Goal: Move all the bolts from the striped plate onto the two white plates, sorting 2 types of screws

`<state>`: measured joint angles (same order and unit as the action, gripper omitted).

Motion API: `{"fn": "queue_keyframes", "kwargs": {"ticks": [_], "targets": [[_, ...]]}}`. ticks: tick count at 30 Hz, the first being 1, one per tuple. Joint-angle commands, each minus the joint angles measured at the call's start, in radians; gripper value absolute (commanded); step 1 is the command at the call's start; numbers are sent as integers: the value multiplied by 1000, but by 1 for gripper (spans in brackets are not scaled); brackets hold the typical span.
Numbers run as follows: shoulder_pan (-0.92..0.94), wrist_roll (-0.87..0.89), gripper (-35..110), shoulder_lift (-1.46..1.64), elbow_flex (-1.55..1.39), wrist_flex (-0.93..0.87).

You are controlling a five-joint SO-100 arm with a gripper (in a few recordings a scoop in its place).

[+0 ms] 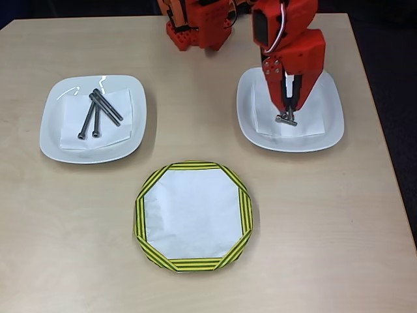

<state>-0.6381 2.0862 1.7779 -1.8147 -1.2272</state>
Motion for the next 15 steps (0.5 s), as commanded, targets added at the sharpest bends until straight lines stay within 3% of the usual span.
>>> {"fn": "queue_keyframes", "kwargs": {"ticks": [1,5,10,15], "targets": [[-101,106,0,167,-137,17],[-146,153,0,252,-212,9],[-144,103,17,299,-288,95],[-114,55,18,291,-299,138]]}}
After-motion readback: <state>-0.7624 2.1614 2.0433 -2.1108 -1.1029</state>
